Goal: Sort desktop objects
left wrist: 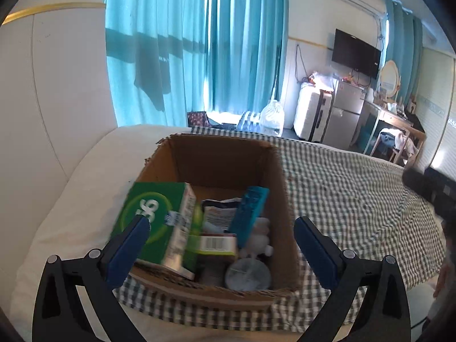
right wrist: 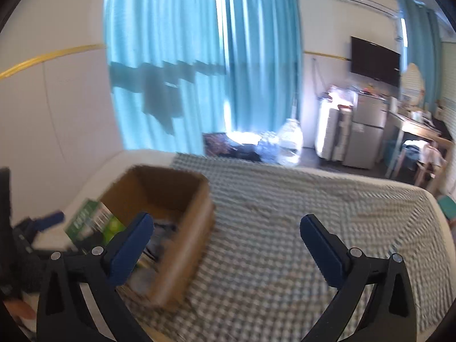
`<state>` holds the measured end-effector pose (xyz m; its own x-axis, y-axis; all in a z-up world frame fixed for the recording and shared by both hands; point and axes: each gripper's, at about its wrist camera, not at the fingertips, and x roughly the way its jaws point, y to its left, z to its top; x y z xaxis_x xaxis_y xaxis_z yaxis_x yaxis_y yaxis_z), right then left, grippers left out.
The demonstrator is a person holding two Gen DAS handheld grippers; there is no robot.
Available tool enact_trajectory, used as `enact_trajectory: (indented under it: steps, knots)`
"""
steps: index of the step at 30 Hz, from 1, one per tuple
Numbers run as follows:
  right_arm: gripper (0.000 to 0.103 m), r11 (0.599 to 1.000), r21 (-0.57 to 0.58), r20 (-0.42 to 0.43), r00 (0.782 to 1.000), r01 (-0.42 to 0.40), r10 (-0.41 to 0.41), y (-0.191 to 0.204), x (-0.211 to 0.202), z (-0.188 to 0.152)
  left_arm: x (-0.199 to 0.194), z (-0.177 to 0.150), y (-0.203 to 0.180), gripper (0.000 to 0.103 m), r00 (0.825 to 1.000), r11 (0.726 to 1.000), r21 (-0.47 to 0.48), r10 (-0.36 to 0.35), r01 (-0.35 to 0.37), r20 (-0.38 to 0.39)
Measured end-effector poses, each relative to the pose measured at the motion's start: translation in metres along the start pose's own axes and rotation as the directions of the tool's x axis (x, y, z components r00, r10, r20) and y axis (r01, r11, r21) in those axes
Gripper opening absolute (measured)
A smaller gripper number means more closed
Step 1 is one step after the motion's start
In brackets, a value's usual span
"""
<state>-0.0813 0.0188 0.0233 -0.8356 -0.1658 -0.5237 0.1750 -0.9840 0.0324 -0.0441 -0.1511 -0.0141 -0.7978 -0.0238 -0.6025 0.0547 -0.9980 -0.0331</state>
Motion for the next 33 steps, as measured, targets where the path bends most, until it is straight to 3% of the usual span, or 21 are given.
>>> enact_trajectory:
  steps: [3,4,7,11,18,33]
  knots:
    - [0.103,0.991,0.013,-0.077,0.989,0.13,-0.128,-0.026,-0.009,-0.032,-0.006,-0.016,-0.021,0.103,1.0,1.0,-0.009,-0.002,0.002,0.008]
    - [0.103,0.99,0.037,-0.076,0.988,0.138,-0.135,-0.033,-0.015,-0.041,-0.007,-0.021,-0.026,0.103,1.0,1.0,-0.013,-0.018,0.018,0.004]
    - [0.103,0.987,0.101,-0.041,0.992,0.127,-0.123,-0.048,-0.036,-0.061,-0.005,-0.034,-0.043,0.103,0.995,0.995,-0.036,-0.091,0.09,-0.031]
    - [0.103,0.983,0.078,-0.065,0.985,0.167,-0.162,-0.05,-0.043,-0.071,-0.01,-0.039,-0.059,0.103,0.997,0.998,-0.018,-0.067,0.066,-0.038]
    - [0.103,0.981,0.107,-0.052,0.986,0.163,-0.158,-0.046,-0.051,-0.069,-0.019,-0.029,-0.062,0.103,1.0,1.0,0.022,-0.023,0.023,0.001]
    - [0.103,0.978,0.137,-0.114,0.984,0.155,-0.14,-0.045,-0.037,-0.081,-0.009,-0.034,-0.064,0.103,0.998,0.998,0.053,-0.044,0.046,-0.046]
